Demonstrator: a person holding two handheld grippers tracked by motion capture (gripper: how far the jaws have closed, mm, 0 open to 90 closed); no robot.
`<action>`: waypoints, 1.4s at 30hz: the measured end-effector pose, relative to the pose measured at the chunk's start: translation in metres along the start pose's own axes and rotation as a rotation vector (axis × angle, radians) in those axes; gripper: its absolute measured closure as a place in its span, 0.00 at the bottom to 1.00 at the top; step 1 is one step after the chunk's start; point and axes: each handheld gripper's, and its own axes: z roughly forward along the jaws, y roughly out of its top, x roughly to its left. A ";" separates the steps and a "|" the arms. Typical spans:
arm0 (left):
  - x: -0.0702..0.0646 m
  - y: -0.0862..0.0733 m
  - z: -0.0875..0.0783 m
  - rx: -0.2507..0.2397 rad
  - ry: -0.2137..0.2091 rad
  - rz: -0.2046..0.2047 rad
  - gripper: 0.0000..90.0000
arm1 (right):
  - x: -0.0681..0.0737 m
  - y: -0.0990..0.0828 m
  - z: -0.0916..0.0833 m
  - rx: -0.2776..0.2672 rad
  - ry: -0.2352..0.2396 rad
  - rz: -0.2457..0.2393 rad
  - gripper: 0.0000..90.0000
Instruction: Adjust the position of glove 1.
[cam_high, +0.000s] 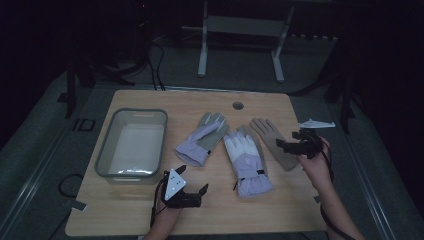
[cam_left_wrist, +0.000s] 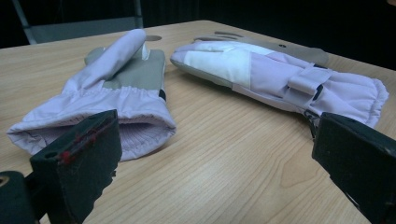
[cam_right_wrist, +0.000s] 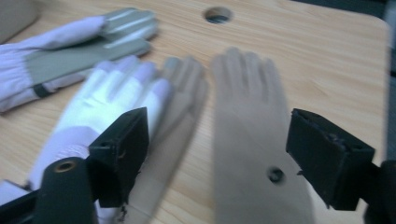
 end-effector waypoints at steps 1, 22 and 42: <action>0.000 0.000 0.000 0.001 0.000 0.001 0.02 | 0.004 0.004 0.003 0.000 0.003 -0.011 0.24; 0.000 0.000 0.000 0.008 -0.009 0.005 0.02 | 0.097 0.069 0.077 0.031 0.201 -0.142 0.26; 0.000 0.000 0.000 0.005 -0.013 0.004 0.02 | 0.183 0.065 0.167 0.192 0.220 -0.153 0.31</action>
